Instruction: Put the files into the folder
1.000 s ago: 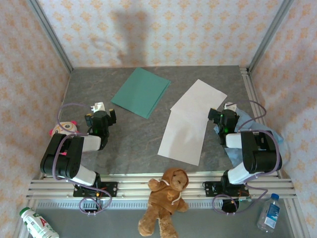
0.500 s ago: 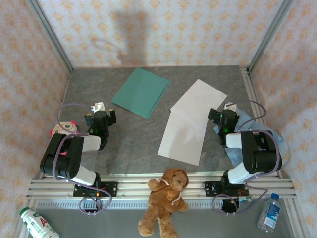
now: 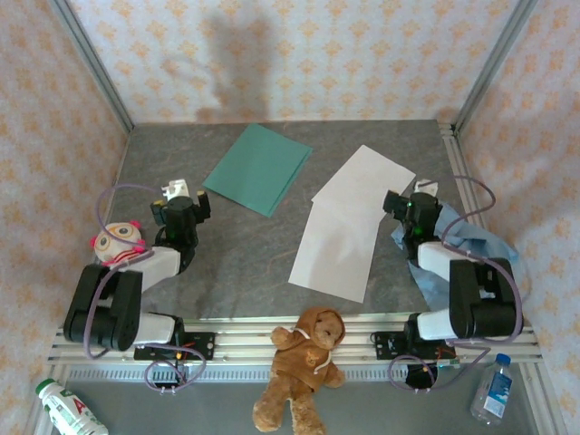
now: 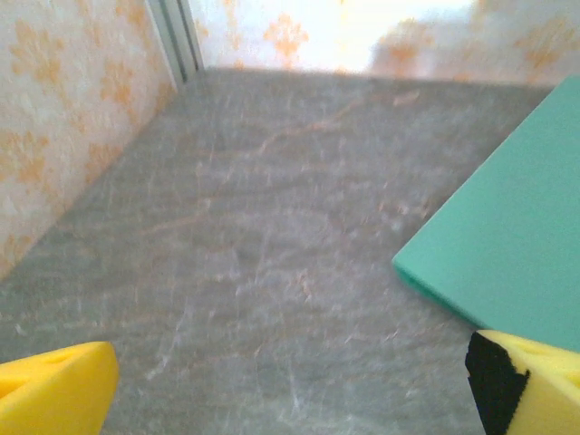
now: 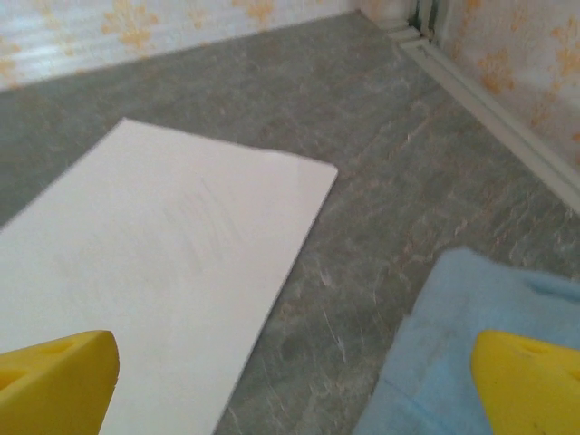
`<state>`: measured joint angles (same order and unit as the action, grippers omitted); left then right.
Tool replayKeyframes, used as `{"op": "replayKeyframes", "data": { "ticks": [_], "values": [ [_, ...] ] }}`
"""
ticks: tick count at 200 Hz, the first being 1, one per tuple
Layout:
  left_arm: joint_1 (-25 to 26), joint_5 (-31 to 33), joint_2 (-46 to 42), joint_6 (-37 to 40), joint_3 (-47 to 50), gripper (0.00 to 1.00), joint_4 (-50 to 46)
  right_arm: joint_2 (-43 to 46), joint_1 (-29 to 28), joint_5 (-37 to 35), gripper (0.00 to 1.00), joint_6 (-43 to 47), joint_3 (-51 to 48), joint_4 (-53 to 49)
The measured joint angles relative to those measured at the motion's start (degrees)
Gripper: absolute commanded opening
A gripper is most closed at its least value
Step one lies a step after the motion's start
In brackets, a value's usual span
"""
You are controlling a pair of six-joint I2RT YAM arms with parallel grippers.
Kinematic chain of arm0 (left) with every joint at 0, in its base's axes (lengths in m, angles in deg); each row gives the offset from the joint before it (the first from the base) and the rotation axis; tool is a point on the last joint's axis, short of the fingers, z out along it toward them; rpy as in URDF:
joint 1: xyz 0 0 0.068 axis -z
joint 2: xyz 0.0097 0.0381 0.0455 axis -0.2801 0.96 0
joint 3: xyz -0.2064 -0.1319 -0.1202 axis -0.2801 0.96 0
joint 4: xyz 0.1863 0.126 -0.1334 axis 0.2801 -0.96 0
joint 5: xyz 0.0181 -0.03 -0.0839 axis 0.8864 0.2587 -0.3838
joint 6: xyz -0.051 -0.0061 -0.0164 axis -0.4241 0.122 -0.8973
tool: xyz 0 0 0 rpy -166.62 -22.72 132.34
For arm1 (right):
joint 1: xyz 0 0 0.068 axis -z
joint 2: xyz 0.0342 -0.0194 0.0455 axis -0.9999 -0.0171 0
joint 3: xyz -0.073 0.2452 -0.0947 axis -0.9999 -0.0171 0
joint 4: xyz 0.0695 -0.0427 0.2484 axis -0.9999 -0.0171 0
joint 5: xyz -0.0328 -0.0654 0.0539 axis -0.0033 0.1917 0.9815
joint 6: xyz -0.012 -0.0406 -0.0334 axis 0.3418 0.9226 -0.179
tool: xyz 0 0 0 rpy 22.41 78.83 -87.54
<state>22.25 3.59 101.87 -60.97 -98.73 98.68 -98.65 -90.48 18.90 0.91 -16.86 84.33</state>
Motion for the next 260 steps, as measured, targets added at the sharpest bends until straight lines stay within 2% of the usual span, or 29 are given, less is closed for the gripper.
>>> {"op": "replayKeyframes", "data": {
  "ticks": [30,56,86,109,161,208,260],
  "values": [
    [4.39,0.61,-5.44,-1.36,-5.81,1.0,-8.96,5.53,0.0,3.26,0.99,-5.92,5.77,-8.26],
    [8.7,-1.27,-3.04,-6.64,-18.45,1.0,-22.4,8.52,0.0,9.73,0.99,-15.23,11.19,-16.5],
    [11.78,-8.57,6.05,-13.25,-34.23,1.0,-32.3,5.64,-0.22,20.81,1.0,-24.2,20.5,-24.92],
    [12.41,-13.22,13.92,-16.74,-42.51,1.0,-39.54,3.13,-1.49,27.52,1.0,-28.81,22.47,-27.67],
    [10.14,-21.84,35.5,-19.67,-61.72,1.0,-53.22,2.05,-7.13,33.42,1.0,-34.95,22.45,-33.29],
    [7.1,-26.73,46.73,-21.53,-67.89,1.0,-58.25,0.7,-12.66,34.56,1.0,-37.73,22.45,-33.94],
    [6.69,-30.34,48.26,-23.8,-66.79,1.0,-59.08,-1.86,-16.65,36.63,1.0,-38.58,23.04,-34.38]
  ]
}}
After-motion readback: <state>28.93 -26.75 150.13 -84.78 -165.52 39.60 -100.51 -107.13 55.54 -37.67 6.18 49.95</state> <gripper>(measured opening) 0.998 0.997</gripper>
